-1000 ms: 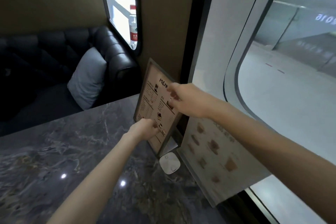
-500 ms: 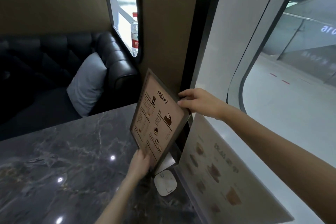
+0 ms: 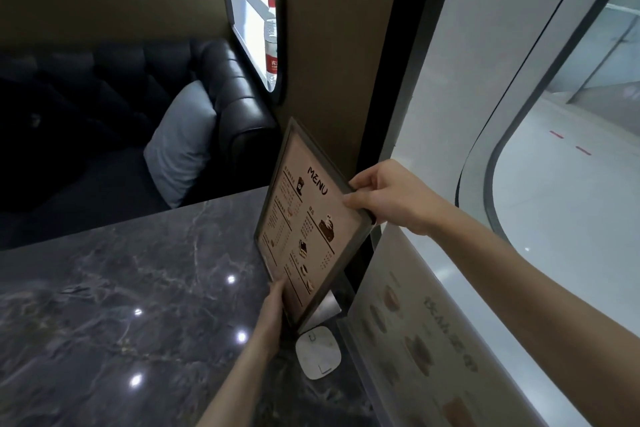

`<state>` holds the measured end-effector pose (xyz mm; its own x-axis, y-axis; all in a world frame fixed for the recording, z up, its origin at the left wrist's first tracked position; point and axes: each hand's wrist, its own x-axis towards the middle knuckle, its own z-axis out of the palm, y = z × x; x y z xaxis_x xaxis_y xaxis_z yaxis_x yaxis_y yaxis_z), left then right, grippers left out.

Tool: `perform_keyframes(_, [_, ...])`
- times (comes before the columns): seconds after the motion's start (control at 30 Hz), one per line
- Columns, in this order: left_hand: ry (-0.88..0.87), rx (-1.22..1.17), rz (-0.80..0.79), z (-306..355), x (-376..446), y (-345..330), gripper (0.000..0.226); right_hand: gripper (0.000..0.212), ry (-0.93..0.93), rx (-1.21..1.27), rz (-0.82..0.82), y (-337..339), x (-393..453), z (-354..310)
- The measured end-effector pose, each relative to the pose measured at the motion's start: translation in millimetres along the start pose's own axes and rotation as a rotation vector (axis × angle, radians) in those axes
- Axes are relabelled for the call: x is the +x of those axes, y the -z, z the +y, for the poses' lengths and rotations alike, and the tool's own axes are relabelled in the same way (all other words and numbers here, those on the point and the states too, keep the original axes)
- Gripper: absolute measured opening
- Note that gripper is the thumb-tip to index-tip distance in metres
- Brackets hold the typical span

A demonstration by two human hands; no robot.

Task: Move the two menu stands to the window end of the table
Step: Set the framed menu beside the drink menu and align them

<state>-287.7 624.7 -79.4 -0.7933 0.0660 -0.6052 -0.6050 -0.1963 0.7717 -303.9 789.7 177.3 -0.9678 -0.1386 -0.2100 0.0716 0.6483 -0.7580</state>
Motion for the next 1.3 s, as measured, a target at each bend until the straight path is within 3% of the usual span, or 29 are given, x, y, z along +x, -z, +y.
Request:
perform_keyframes(0.13, [-0.004,-0.007,-0.026,-2.4,3.6,-6.6,0.052,0.01,0.005,0.012,0.037,4.2,2.8,4.6])
perform_keyframes(0.3, [0.028,-0.053,-0.069,-17.9,28.7,-6.8,0.109,0.007,-0.007,0.057,0.04,9.7,4.4,11.7])
perform_keyframes(0.43, [0.075,-0.137,-0.047,-18.3,33.0,-17.5,0.099,0.01,-0.013,0.042,0.044,15.0,3.4,16.7])
perform_keyframes(0.53, [0.066,-0.146,-0.059,-17.7,32.8,-25.2,0.105,0.014,-0.007,0.035,0.044,19.1,2.6,20.1])
perform_keyframes(0.63, [0.05,-0.124,-0.041,-17.3,29.8,-29.9,0.091,0.014,-0.013,0.042,0.034,22.0,1.5,21.3])
perform_keyframes(0.77, [0.055,-0.075,-0.045,-17.7,30.5,-31.6,0.109,0.011,-0.028,0.043,0.017,25.8,-0.4,22.6])
perform_keyframes(0.9, [0.075,-0.093,-0.088,-17.5,31.8,-34.8,0.12,0.023,-0.032,0.054,0.024,29.5,-1.3,25.2])
perform_keyframes(1.03, [0.097,-0.123,-0.128,-26.8,43.2,-32.4,0.097,0.021,-0.031,0.067,0.017,32.2,-2.3,27.1])
perform_keyframes(1.23, [0.112,-0.112,-0.116,-10.7,25.1,-40.4,0.1,0.02,-0.015,0.069,-0.007,32.6,-4.2,27.6])
perform_keyframes(1.3, [0.102,-0.059,-0.093,0.0,11.5,-44.6,0.085,0.018,-0.014,0.066,-0.006,32.6,-5.5,27.5])
